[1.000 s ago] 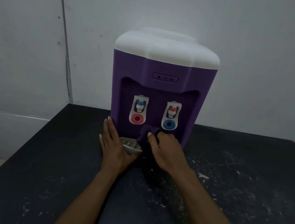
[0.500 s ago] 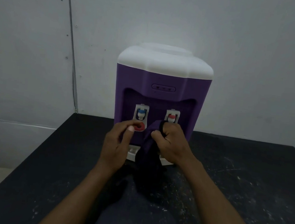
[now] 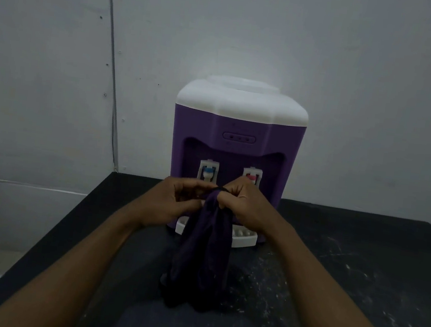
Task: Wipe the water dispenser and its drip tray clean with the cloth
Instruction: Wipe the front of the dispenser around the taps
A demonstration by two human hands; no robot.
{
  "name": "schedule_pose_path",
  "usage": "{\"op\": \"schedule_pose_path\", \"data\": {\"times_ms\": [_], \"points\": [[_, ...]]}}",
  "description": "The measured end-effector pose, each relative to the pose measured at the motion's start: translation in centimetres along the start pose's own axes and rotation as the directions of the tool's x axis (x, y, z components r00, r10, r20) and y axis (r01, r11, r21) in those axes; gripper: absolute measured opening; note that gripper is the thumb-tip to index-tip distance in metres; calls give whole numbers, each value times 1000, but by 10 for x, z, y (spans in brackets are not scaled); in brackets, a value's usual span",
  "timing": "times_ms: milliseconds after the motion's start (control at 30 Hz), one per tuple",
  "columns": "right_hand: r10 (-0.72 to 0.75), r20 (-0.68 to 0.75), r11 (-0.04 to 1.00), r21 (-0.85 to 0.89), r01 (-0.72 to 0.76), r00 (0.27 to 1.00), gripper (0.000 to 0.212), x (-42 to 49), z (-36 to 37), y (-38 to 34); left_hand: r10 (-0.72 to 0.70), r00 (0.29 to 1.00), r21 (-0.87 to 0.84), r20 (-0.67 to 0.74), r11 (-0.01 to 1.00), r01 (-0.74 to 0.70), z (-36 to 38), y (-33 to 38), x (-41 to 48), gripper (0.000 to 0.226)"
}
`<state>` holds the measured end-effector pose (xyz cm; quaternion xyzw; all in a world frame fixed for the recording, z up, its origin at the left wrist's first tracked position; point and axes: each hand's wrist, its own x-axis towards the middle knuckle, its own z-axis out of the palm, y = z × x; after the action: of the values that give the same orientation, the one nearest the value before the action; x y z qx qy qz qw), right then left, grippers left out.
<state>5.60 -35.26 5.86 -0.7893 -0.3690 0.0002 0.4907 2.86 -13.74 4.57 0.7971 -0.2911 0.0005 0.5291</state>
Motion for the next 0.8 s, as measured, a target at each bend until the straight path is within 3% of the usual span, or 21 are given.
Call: {"op": "schedule_pose_path", "data": {"times_ms": [100, 167, 267, 400, 533, 700, 767, 800], "points": [[-20, -109, 992, -125, 6, 994, 43, 0, -6, 6, 33, 980, 247, -197, 969, 18, -6, -4, 1, 26], [-60, -244, 963, -268, -8, 968, 38, 3, -8, 13, 95, 892, 400, -442, 911, 101, -5, -5, 2, 19], [-114, -413, 925, -377, -56, 903, 23, 5, -6, 21, 117, 737, 351, -665, 921, 171, 0, -5, 7, 14], [-182, -536, 902, -424, -77, 824, 24, 9, -4, 23, -1, 653, 103, -757, 987, 120, 16, -5, 23, 16], [-343, -530, 791, -609, -66, 775, 21, 12, -1, 21, 58, 607, 108, -793, 993, 45, 33, -8, 45, 32], [-656, -514, 583, -810, -60, 552, 22, 21, -16, 14, 100, 577, 138, -811, 990, 22, 45, -16, 63, 63], [-676, -528, 577, -813, -77, 514, 38, 30, -28, 10, 115, 545, 140, -831, 990, 5, 47, -19, 68, 66], [-666, -525, 578, -812, -78, 530, 52, 36, -34, 7, 116, 531, 136, -839, 991, -1, 48, -19, 70, 63]]}}
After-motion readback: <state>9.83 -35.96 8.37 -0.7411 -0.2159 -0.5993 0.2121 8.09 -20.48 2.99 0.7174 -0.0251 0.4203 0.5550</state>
